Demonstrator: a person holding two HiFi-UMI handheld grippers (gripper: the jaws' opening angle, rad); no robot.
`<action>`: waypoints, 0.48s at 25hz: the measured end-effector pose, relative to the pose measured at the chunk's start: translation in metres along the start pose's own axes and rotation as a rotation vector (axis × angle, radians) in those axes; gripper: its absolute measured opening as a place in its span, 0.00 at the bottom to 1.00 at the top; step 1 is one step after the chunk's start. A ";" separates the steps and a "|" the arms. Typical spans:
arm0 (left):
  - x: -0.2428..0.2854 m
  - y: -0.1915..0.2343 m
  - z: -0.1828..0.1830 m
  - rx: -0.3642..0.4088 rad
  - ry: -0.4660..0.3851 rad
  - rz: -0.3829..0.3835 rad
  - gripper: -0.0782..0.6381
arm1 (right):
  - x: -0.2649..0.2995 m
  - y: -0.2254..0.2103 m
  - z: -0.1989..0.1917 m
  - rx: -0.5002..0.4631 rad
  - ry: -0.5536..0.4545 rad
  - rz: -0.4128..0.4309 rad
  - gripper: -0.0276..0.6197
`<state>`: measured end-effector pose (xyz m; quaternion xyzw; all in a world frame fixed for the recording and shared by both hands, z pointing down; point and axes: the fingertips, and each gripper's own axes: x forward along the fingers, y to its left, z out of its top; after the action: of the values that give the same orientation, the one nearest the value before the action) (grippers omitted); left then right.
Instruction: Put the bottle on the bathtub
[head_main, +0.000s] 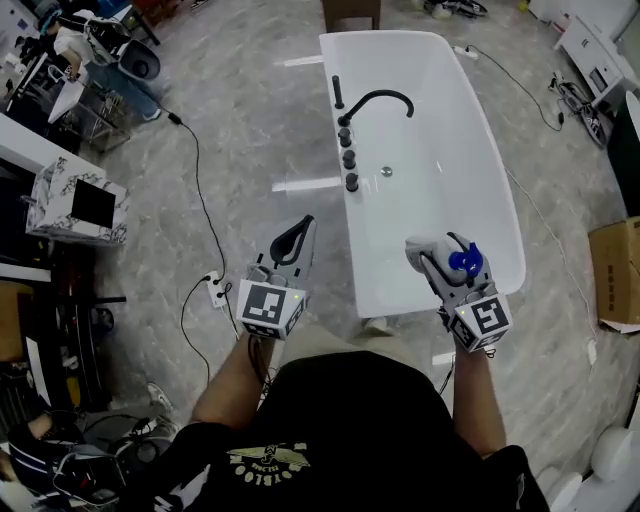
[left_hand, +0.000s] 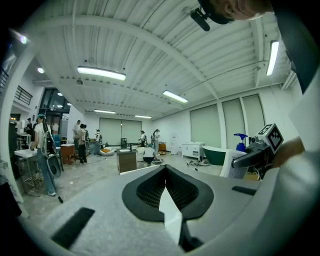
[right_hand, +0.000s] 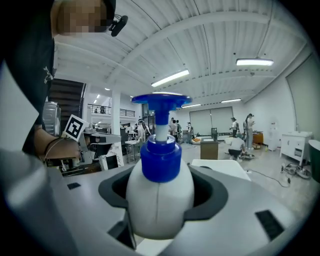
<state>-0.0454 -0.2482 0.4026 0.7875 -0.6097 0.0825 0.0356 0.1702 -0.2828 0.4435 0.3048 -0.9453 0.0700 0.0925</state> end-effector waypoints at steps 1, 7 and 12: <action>0.000 0.000 -0.002 -0.004 -0.001 0.022 0.12 | 0.002 -0.006 -0.010 0.006 0.012 0.010 0.45; -0.003 -0.003 -0.043 -0.028 0.061 0.086 0.12 | 0.018 -0.015 -0.060 0.054 0.043 0.051 0.45; -0.001 0.006 -0.067 -0.005 0.073 0.095 0.12 | 0.041 -0.018 -0.095 0.067 0.057 0.067 0.45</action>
<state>-0.0574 -0.2382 0.4684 0.7542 -0.6448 0.1111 0.0560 0.1612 -0.3023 0.5463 0.2740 -0.9491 0.1133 0.1065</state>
